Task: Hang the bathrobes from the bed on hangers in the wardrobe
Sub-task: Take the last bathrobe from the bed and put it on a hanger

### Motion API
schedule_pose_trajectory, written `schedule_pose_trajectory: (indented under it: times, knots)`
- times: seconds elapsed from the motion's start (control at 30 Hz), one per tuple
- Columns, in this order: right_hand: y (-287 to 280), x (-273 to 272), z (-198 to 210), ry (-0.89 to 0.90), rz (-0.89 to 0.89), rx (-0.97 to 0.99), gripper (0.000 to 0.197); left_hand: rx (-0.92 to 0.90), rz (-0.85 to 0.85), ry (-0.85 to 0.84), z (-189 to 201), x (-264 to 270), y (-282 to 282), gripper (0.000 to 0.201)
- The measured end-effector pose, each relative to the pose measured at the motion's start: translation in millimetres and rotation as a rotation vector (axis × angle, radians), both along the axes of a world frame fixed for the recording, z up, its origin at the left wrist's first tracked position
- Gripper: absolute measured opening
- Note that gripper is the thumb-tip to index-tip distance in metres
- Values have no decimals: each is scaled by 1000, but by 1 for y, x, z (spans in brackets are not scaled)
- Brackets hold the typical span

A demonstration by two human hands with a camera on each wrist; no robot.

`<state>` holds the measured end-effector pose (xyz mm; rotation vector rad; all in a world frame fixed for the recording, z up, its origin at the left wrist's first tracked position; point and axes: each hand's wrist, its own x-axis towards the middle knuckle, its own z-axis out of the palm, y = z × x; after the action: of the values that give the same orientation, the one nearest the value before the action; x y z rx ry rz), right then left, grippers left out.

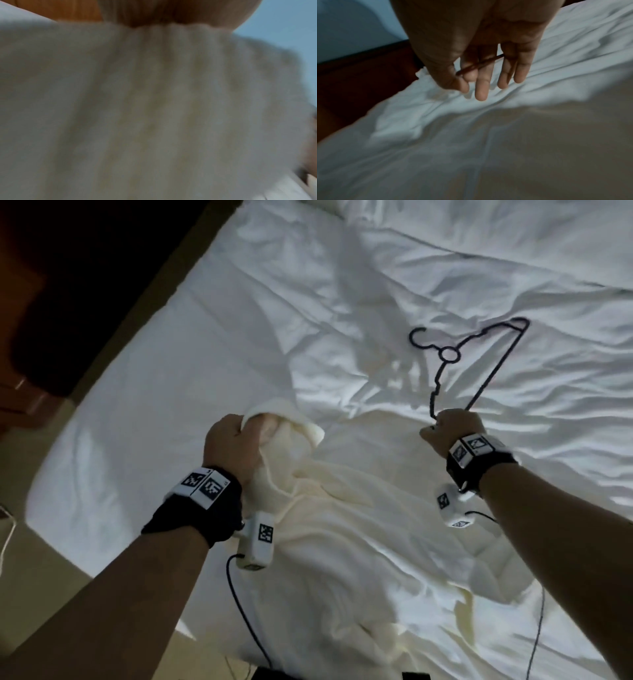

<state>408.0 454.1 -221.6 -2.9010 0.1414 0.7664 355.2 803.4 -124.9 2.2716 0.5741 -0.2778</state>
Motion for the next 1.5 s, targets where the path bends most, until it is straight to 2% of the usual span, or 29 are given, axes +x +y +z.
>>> schedule_pose_trajectory:
  times: [0.1, 0.23, 0.4, 0.5, 0.53, 0.63, 0.7, 0.77, 0.8, 0.9, 1.03, 1.17, 1.23, 1.4, 1.47, 1.5]
  knots:
    - [5, -43, 29, -144, -246, 219, 31, -127, -11, 10, 16, 4, -14, 31]
    - [-12, -85, 75, -345, -462, 522, 27, -288, 31, -5, 33, 3, -27, 15]
    - [-45, -120, 138, -557, -845, 1055, 21, -291, -43, -49, 53, -13, -43, 21]
    - [-64, -145, 161, -614, -1013, 1173, 11, -266, -152, -111, 67, -40, -50, 9]
    - [-68, -158, 164, -596, -1066, 1183, 12, -250, -187, -113, 73, -53, -52, 9]
    - [-73, -208, 160, -409, -1188, 1161, 44, -295, -172, -107, 84, -97, -46, 25]
    - [-71, -251, 152, -178, -1209, 1093, 40, -327, -105, -95, 89, -131, -33, 27]
    - [-63, -295, 145, 9, -1245, 1025, 30, -197, -85, -55, 87, -167, -12, 12]
    - [-57, -316, 144, 63, -1258, 983, 26, -117, -91, -19, 83, -187, 1, 12]
    - [-38, -373, 141, 117, -1263, 895, 24, 36, -107, 103, 67, -250, 38, 28]
    - [-21, -414, 140, 16, -1167, 872, 26, 163, -39, 84, 63, -316, 83, 6]
    - [-14, -413, 175, -168, -836, 819, 37, 188, 13, 68, 73, -353, 110, 24]
    - [-10, -409, 194, -161, -675, 749, 41, 208, -14, 132, 77, -366, 117, 24]
    - [7, -400, 224, -85, -372, 564, 43, 477, -225, 354, 81, -397, 121, 18]
    - [19, -398, 233, -67, -280, 527, 43, 496, -222, 421, 81, -404, 125, 30]
    - [25, -398, 237, -60, -249, 507, 42, 471, -211, 438, 84, -407, 126, 30]
